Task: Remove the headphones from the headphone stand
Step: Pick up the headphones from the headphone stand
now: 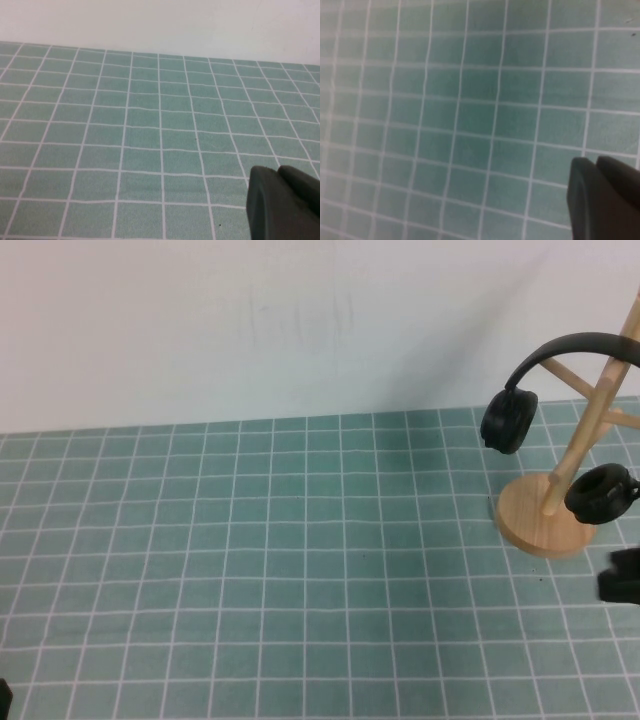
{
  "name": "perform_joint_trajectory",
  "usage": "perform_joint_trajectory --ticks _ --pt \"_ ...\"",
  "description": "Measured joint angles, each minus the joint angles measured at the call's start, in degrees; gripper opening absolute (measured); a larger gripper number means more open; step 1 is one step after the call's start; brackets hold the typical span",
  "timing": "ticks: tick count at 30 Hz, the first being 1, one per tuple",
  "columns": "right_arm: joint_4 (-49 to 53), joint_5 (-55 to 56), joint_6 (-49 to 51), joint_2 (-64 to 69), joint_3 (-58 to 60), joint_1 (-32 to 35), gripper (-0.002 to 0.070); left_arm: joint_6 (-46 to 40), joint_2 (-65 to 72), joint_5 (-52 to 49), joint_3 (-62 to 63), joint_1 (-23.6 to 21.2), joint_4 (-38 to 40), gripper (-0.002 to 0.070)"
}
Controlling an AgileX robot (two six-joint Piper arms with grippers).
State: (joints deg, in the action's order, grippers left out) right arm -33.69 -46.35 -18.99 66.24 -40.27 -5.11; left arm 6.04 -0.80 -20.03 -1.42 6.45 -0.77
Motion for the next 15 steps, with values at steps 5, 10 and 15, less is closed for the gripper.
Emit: perform_joint_trajectory --ticks 5,10,15 --pt "14.5 0.0 13.2 5.3 -6.5 -13.4 -0.0006 0.0 0.0 0.0 0.0 0.0 0.0 -0.0003" --pt "31.0 -0.1 27.6 7.1 -12.6 -24.2 -0.0006 0.0 0.0 0.0 0.0 0.0 0.0 -0.0003" --pt "47.3 -3.5 41.7 7.1 -16.4 -26.4 -0.0006 0.0 0.0 0.0 0.0 0.0 0.0 -0.0003"
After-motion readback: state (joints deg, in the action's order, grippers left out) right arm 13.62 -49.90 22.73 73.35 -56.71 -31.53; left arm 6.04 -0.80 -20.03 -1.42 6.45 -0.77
